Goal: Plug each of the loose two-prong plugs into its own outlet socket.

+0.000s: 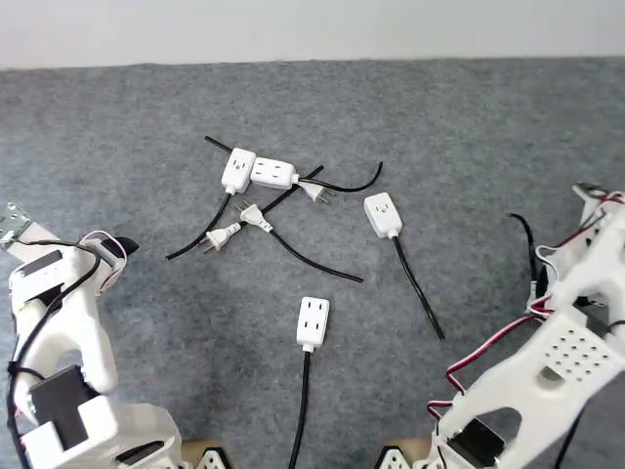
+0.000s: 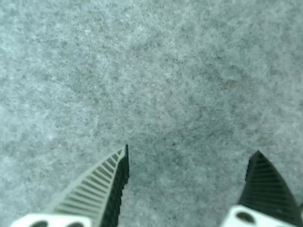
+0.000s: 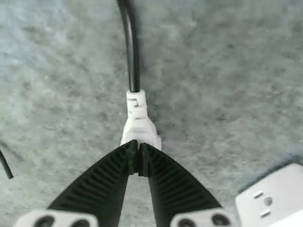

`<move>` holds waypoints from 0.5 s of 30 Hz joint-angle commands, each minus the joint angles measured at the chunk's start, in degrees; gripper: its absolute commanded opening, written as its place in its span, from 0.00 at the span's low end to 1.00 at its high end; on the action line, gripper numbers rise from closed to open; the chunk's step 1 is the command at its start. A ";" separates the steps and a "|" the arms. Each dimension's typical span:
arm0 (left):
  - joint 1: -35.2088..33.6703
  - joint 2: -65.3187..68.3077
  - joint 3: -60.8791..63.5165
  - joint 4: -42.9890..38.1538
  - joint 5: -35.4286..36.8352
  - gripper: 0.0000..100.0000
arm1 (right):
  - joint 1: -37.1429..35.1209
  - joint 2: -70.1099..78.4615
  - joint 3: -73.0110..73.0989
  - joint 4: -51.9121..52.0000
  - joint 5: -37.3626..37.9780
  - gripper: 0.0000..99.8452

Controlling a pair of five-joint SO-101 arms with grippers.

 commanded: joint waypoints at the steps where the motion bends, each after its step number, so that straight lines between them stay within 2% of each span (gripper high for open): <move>1: 0.35 -0.18 -2.68 0.00 0.18 0.37 | 1.27 -0.13 -2.11 -1.10 2.64 0.01; 10: 0.18 -0.18 -2.68 0.00 0.18 0.37 | -2.15 -4.62 -2.55 -0.75 2.55 0.01; 15: 0.18 -0.18 -2.68 0.00 0.18 0.37 | -4.97 -7.16 -2.46 -1.27 2.46 0.08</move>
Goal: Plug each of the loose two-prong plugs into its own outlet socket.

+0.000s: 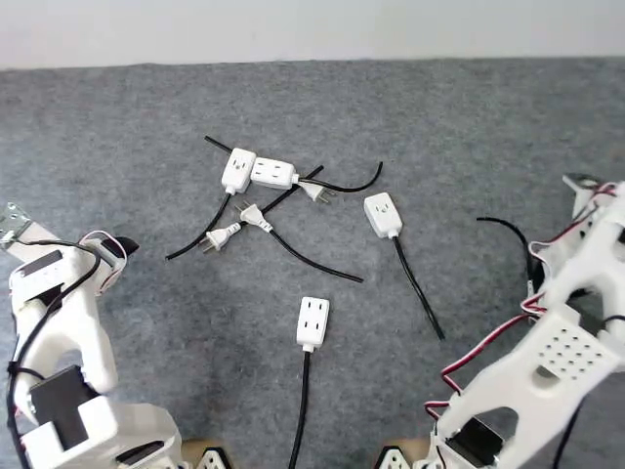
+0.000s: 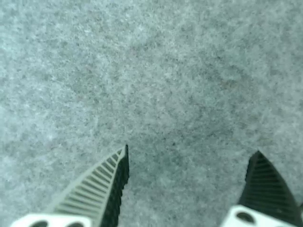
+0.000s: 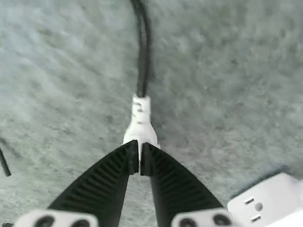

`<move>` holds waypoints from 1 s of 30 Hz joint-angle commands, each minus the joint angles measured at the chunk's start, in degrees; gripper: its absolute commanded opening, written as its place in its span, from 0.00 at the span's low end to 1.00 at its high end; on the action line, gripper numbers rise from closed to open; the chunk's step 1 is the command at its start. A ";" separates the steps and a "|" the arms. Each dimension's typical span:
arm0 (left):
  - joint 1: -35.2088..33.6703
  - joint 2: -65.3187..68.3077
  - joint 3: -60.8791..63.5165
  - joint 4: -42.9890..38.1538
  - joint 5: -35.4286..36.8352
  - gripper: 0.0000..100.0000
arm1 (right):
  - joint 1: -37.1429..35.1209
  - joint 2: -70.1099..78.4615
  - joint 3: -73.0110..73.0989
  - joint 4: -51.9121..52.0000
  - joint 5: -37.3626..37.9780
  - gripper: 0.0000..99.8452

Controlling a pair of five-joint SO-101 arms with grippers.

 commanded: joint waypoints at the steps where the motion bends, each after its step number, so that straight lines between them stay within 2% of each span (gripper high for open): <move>1: 0.18 -0.18 -2.68 0.00 0.18 0.37 | -2.24 -4.79 -2.46 -0.66 0.18 0.09; 18: 0.18 -0.18 -2.68 -0.09 0.18 0.37 | -4.88 -4.53 -2.20 -3.56 0.18 0.09; 23: 0.18 -0.18 -2.68 -0.09 0.18 0.37 | -5.76 -4.53 -2.20 -3.12 0.09 0.01; 30: 0.18 -0.18 -2.68 -0.09 0.18 0.37 | -5.67 -3.21 -2.11 -2.95 0.53 0.01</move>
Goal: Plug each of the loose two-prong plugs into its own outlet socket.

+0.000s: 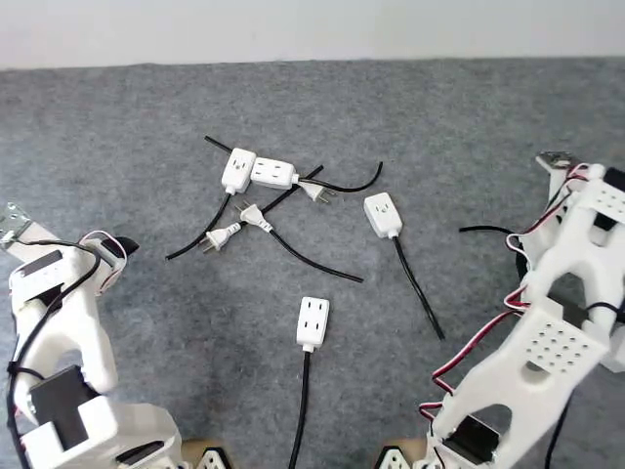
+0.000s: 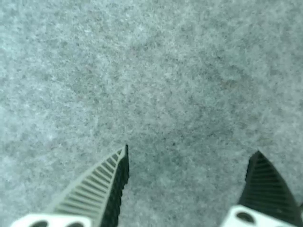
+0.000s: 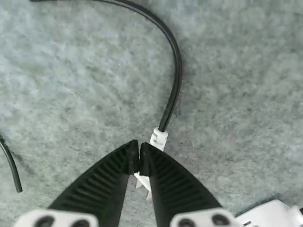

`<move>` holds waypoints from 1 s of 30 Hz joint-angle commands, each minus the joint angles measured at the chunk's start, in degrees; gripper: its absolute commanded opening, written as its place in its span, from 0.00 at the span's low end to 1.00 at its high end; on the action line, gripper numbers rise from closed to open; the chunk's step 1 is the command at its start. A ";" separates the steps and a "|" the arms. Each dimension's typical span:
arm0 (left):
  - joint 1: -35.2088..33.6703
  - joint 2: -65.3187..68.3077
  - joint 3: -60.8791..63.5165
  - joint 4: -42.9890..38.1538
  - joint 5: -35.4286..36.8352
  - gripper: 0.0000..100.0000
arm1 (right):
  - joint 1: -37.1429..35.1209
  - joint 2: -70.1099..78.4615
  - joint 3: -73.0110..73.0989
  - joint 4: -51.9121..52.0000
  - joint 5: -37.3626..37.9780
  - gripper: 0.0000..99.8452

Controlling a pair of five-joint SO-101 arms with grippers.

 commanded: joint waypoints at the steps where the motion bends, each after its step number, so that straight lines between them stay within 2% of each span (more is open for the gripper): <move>1: 0.18 -0.18 -2.68 -0.09 0.18 0.37 | -0.48 -1.80 -2.11 -0.04 0.62 0.01; 13: 0.18 -0.18 -2.68 -0.09 0.18 0.37 | 3.74 3.56 -2.46 -3.21 2.20 0.01; 30: 0.18 -0.18 -2.68 -0.09 0.18 0.37 | 3.74 -3.12 -2.46 -3.47 3.08 0.01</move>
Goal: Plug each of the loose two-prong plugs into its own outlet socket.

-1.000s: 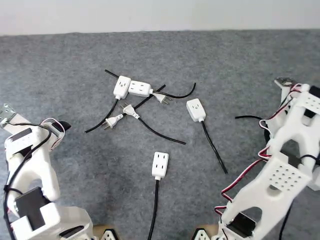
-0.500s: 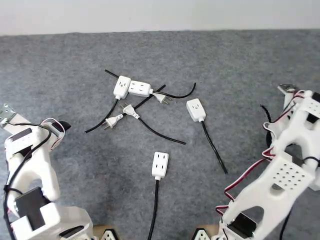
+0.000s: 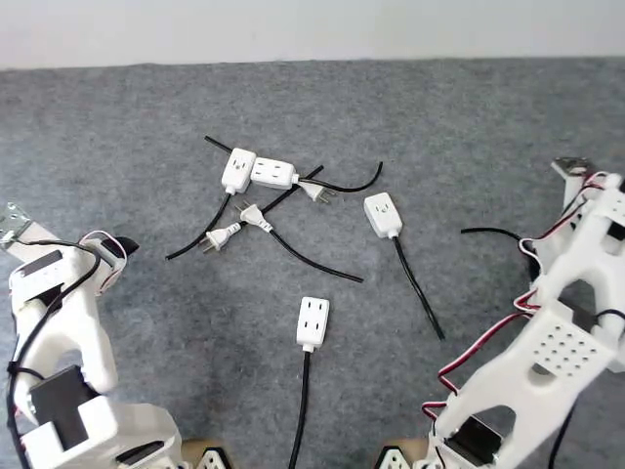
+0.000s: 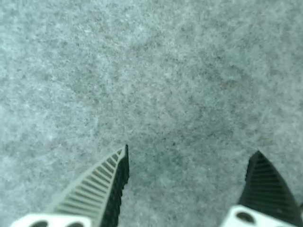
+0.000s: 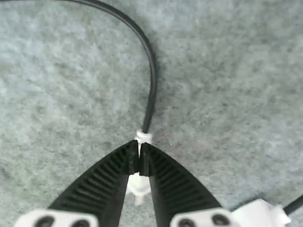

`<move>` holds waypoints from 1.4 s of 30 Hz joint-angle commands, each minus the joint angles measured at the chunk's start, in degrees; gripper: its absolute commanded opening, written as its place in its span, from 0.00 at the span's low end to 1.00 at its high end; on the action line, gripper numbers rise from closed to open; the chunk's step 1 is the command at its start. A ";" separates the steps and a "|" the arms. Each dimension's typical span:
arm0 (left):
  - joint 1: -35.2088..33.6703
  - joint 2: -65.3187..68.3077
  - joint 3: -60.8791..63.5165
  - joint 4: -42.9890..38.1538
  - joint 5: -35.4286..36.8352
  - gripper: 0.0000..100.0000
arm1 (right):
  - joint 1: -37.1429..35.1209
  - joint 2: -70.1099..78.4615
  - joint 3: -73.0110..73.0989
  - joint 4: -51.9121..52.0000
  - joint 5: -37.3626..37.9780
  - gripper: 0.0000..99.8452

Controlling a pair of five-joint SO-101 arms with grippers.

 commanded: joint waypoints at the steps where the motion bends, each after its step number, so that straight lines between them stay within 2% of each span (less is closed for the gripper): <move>1: 0.18 -0.18 -2.68 -0.09 0.18 0.37 | 0.40 -3.65 -2.46 -0.66 0.70 0.01; 18: 0.09 -0.18 -2.68 -0.09 0.18 0.37 | 0.84 2.51 -2.37 -0.75 1.93 0.01; 25: 0.09 -0.18 -2.68 -0.09 0.18 0.37 | 0.84 4.70 -2.46 -0.57 5.45 0.01; 30: 0.09 -0.18 -2.68 -0.09 0.18 0.37 | 0.40 3.56 -2.20 0.04 5.19 0.08; 42: 0.09 -0.18 -2.68 -0.09 0.18 0.37 | -1.45 3.82 -2.11 3.82 7.47 0.08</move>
